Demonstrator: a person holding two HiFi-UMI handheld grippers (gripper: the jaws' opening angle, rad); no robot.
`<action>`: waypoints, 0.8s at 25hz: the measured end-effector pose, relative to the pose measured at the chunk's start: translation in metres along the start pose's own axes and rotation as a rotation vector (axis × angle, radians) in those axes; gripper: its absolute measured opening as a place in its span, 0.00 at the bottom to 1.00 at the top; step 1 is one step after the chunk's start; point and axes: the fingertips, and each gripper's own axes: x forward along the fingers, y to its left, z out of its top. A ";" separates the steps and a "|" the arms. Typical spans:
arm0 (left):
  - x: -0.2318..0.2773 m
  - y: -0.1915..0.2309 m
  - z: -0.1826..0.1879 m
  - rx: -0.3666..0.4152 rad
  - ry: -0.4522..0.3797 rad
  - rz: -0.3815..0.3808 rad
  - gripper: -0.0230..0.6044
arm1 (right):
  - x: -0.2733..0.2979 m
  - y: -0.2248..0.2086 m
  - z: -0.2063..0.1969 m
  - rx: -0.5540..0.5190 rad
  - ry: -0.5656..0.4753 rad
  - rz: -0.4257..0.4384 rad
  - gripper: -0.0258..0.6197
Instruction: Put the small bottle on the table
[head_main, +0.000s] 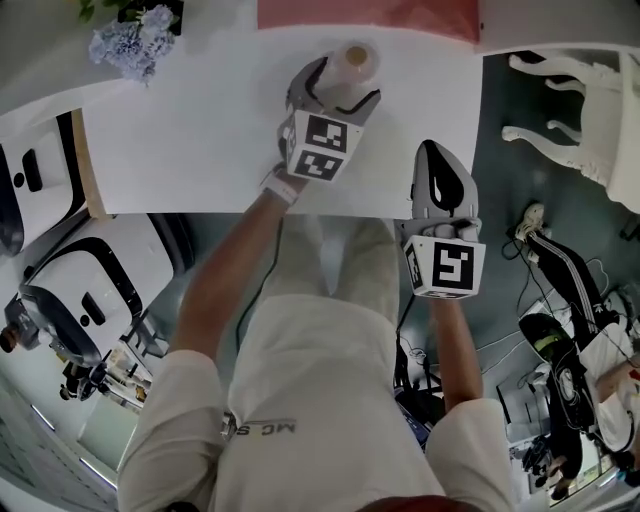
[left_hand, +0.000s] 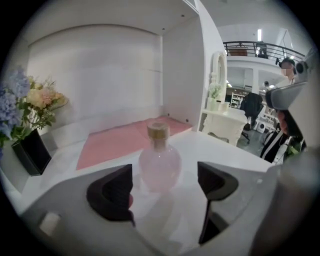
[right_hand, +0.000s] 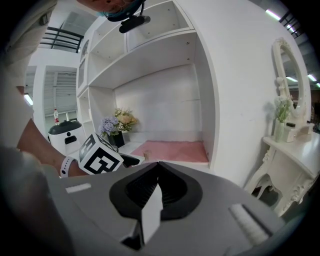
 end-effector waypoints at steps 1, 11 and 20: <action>-0.006 -0.002 0.001 -0.003 -0.002 -0.003 0.67 | -0.002 0.001 0.002 -0.005 0.001 0.001 0.02; -0.075 -0.010 0.034 -0.063 -0.094 0.027 0.26 | -0.028 0.009 0.030 -0.064 -0.014 -0.002 0.02; -0.148 -0.015 0.078 -0.068 -0.159 0.063 0.04 | -0.061 0.015 0.077 -0.125 -0.033 -0.001 0.02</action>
